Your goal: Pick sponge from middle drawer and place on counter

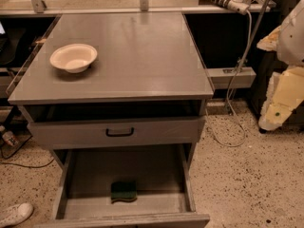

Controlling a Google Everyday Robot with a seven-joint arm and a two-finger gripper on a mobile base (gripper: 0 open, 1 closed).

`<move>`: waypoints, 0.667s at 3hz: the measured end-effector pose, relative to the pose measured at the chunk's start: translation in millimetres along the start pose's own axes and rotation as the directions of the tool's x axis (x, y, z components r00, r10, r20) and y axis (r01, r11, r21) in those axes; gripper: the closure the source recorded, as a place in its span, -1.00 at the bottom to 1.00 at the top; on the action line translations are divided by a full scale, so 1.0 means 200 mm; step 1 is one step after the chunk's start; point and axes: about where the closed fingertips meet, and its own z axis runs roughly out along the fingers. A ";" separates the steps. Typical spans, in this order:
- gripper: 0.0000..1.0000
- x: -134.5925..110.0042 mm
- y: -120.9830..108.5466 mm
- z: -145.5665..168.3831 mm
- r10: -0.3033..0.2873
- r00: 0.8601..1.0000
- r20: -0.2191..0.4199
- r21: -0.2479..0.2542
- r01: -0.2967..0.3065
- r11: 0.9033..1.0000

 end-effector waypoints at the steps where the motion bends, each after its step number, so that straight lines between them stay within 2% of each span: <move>1: -1.00 0.00 0.00 0.00 0.000 1.000 0.000 0.000 0.000 1.000; 2: -1.00 -0.04 0.04 0.04 -0.007 1.000 0.024 -0.008 0.007 1.000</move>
Offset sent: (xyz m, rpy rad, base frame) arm -0.0089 0.0255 -0.0216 0.0515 0.0224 0.0344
